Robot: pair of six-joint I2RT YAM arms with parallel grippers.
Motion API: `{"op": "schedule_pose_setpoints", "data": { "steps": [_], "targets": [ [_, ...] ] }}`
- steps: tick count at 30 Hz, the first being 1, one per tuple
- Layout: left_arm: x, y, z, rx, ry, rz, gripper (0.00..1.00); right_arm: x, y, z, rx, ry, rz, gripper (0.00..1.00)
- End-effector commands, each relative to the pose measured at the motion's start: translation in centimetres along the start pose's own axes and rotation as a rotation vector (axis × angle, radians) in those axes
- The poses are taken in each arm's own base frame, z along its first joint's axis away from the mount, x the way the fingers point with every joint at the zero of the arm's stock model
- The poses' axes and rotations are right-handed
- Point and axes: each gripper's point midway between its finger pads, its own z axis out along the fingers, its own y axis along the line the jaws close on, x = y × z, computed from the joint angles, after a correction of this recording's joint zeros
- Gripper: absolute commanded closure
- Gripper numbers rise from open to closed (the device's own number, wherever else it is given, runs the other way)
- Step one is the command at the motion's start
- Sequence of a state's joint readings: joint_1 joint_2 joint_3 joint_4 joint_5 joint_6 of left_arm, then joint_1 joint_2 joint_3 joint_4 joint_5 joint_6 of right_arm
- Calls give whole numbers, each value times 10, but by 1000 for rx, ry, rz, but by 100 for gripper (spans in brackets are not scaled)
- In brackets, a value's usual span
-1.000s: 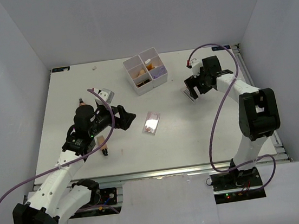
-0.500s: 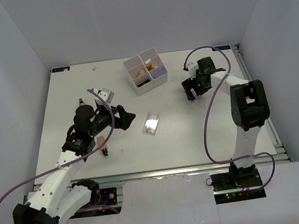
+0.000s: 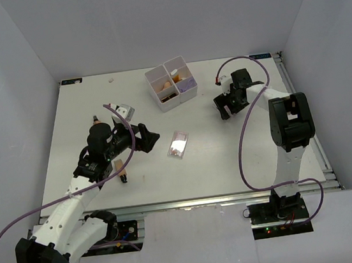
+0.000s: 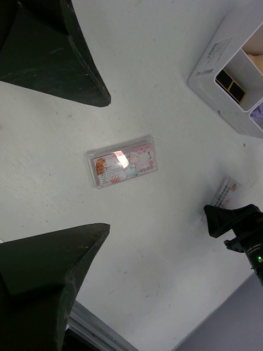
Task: Organize the makeup
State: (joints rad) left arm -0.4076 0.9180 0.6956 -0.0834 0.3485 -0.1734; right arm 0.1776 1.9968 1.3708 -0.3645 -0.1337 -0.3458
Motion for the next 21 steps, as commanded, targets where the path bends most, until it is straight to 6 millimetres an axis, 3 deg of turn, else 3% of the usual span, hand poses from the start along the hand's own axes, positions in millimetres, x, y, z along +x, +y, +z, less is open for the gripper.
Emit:
{"op": "schedule_pose_setpoints", "data": {
  "steps": [1,4,6,10,13,17,21],
  "targets": [
    [2,0,0,6,4,2,2,2,3,2,-9,11,-11,23],
    [3,-2,1,22,7,1,2,5,6,2,-27,18,-15,36],
    [6,-4,2,36,14,-6,2,7,9,1,-39,22,-21,50],
    [6,-13,3,89,11,-12,2,2,9,-13,-27,-5,-35,72],
    [10,-17,5,122,21,-30,2,4,14,-26,-29,-23,-43,78],
    [11,-31,13,210,13,-99,2,-3,37,-72,-82,-134,-89,85],
    [10,-47,21,308,15,-235,2,6,69,-109,-179,-223,-141,87]
  ]
}}
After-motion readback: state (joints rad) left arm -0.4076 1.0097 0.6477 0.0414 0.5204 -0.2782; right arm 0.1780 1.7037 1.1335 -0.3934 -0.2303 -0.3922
